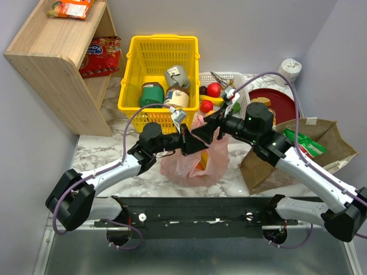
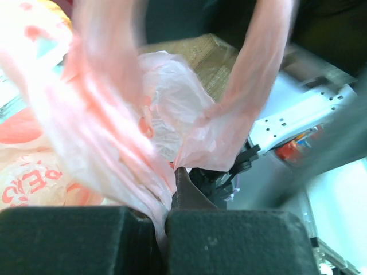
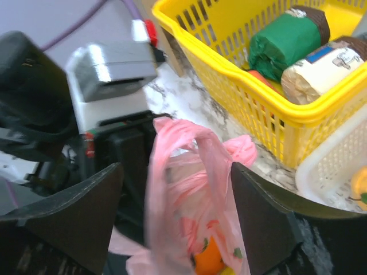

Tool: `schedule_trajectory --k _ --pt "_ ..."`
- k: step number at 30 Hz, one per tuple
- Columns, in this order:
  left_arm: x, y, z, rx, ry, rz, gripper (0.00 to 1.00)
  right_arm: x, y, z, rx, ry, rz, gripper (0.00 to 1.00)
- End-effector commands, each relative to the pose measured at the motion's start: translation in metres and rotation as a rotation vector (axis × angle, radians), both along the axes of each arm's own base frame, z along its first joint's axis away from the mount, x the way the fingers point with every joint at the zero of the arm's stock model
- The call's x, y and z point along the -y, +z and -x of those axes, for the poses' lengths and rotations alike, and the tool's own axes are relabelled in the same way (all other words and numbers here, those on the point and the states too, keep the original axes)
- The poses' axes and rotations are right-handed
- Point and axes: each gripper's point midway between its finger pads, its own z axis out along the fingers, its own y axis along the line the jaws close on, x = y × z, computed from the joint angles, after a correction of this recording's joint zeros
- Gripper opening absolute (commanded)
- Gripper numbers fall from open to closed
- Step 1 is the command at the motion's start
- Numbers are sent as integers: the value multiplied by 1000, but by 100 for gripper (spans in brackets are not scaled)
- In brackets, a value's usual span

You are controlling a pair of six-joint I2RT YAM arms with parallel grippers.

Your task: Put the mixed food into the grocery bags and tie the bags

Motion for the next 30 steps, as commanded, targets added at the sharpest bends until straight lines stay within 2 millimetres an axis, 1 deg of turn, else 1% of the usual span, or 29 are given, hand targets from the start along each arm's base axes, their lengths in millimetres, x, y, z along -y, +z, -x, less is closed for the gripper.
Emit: schedule_trajectory --k 1,3,4,5,6,7,8,10,11,12,14,15,17,19,23,25,30 --pt "-5 -2 1 73 12 -69 0 19 55 23 115 9 -24 91" --pt "-7 -2 1 100 9 -91 0 26 61 26 121 0 -25 94" --pt "-8 -7 2 93 7 -115 0 30 69 28 130 -3 -35 95" --pt "-8 -9 2 96 3 -125 0 35 68 27 117 -17 -30 95" --pt "-9 -6 2 114 0 -127 0 39 69 26 111 -24 -31 95" --pt "-9 -9 4 126 -11 -141 0 41 69 23 99 -28 -33 95" --pt "-9 -8 4 141 -16 -143 0 47 64 16 78 -42 -24 93" --pt "-10 -7 8 174 -43 -152 0 51 55 6 34 -53 -22 88" --pt "-11 -8 8 182 -45 -158 0 56 49 0 8 -53 -21 79" --pt "-11 -4 9 195 -48 -158 0 56 41 -6 -22 -50 -16 75" --pt "-12 -5 10 210 -54 -166 0 55 32 -10 -66 -18 -19 67" --pt "-12 -4 10 215 -54 -165 0 52 21 -14 -96 -6 -12 65" --pt "-12 -5 10 222 -55 -167 0 46 19 -14 -123 40 -42 59" --pt "-13 -5 9 228 -55 -169 0 41 8 -19 -178 57 -53 56" --pt "-12 -5 11 232 -65 -172 0 29 1 -16 -210 152 -85 55" --pt "-11 -4 11 237 -68 -174 0 25 -3 -15 -222 181 -92 57" --pt "-10 -6 11 240 -73 -187 0 17 -14 -18 -260 227 -120 58"
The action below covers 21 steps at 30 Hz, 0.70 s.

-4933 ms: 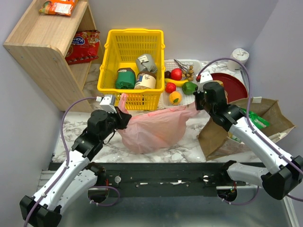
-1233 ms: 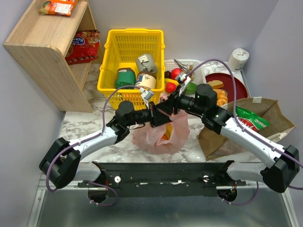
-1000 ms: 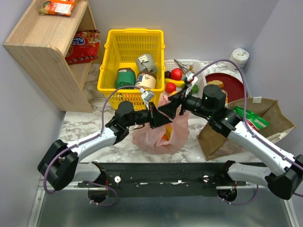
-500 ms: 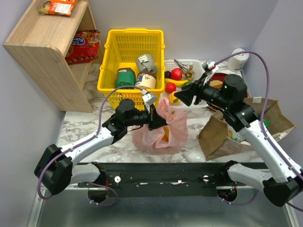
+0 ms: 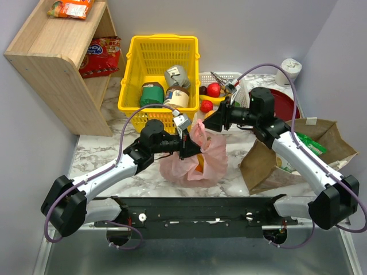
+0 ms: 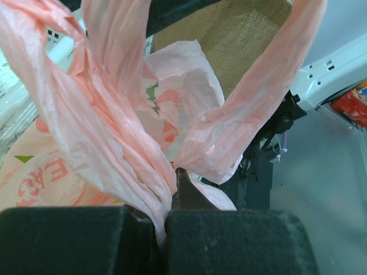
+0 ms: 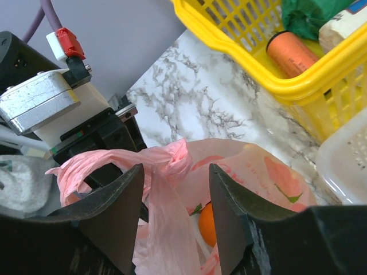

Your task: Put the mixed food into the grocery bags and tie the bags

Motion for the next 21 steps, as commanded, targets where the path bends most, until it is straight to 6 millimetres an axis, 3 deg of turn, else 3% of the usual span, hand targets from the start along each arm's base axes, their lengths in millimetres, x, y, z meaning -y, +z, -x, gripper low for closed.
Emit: schedule_trajectory --k 1,7,11,14,15,21 --pt "4 16 4 58 -39 10 0 -10 2 7 -13 94 -74 58" --pt "5 13 6 66 -40 -5 0 -16 -9 5 -49 116 -87 56" --pt "6 12 6 70 -39 -16 0 -18 -7 9 -49 151 -110 46" --pt "6 11 5 75 -36 -21 0 -17 -6 12 -39 156 -116 31" --pt "5 11 5 76 -31 -21 0 -17 -6 11 -37 150 -116 20" --pt "1 11 4 81 -8 -39 0 -14 -5 10 -18 123 -117 1"
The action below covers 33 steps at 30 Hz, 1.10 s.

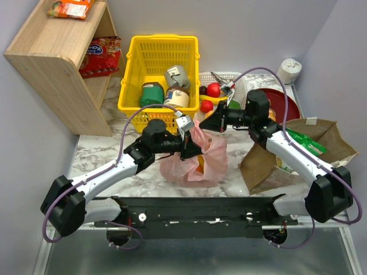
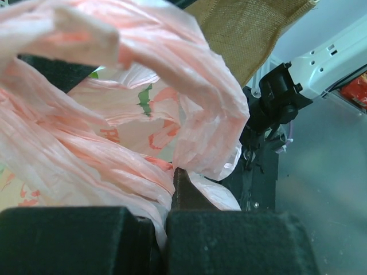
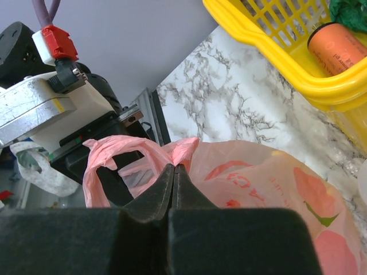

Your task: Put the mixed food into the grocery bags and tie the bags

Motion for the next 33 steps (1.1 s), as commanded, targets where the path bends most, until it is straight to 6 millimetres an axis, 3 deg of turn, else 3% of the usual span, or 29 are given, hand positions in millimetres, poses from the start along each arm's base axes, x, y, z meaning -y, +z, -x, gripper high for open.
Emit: schedule_trajectory --k 1,2,5,8,9,13,17,24,33 --pt "-2 14 -3 49 30 -3 0 3 9 3 49 -5 -22 1" --pt "-5 12 -4 45 38 -20 9 4 9 3 55 -12 -21 1" --pt "-12 18 -9 73 85 -50 59 5 10 4 68 -22 -21 1" --pt "-22 33 -15 121 147 -69 91 7 9 5 70 -30 -15 1" --pt "-26 43 -16 150 161 -74 95 8 9 4 72 -37 -12 1" --pt "-33 57 -20 151 207 -94 99 11 9 2 91 -68 1 1" --pt "-22 75 -15 90 179 -10 99 14 12 0 113 -96 11 1" --pt "-2 72 -20 -22 166 72 99 17 7 -2 145 -134 52 1" --pt "6 95 -15 -58 121 162 99 24 -8 -7 159 -183 112 1"
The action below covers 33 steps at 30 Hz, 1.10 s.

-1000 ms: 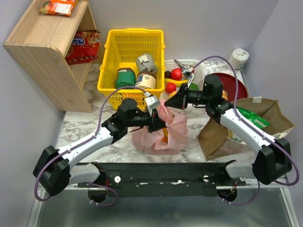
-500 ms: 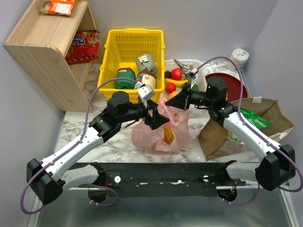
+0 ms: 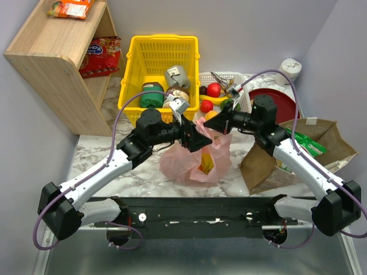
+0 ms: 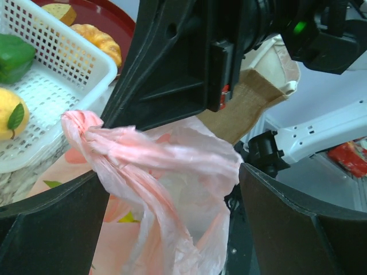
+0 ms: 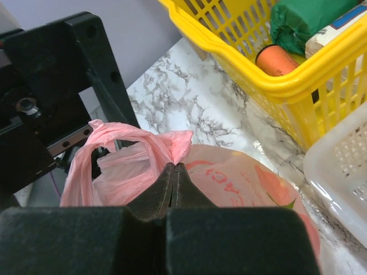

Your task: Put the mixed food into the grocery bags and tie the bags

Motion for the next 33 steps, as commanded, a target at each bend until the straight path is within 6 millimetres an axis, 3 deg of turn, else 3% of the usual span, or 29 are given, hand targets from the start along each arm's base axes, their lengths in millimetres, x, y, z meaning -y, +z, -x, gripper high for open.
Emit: schedule_trajectory --k 1,5,10,12,13,14,16,17,20,21,23,25,28,33 --pt "8 20 8 -13 -52 79 99 4 -13 -2 13 -40 49 1" --pt "11 15 6 -39 -52 77 99 5 -14 -4 21 -49 61 1" --pt "9 -5 -14 -79 51 23 99 5 -9 1 55 -40 64 1" --pt "9 -10 -19 -89 72 10 93 3 -10 3 70 -30 70 1" --pt "10 -14 -22 -98 86 -1 89 4 -8 5 80 -28 69 1" --pt "9 -17 -25 -104 97 -9 76 4 -13 9 67 -22 84 1" --pt "9 -22 -26 -104 101 -21 63 9 -11 11 74 -36 89 1" --pt "9 -23 -26 -102 99 -23 51 11 -13 13 66 -40 100 1" --pt "7 -26 -22 -89 85 -36 33 18 -10 19 68 -64 106 2" --pt "7 -28 -20 -85 78 -40 22 19 -8 22 70 -63 104 6" --pt "5 -30 -15 -65 55 -50 13 20 -1 28 58 -59 91 16" --pt "4 -30 -10 -34 26 -55 2 19 5 31 44 -46 77 40" --pt "3 -28 -1 -2 -19 -62 0 15 16 34 -14 -39 44 62" --pt "0 -28 9 66 -88 -91 0 9 30 30 -69 -38 -13 70"
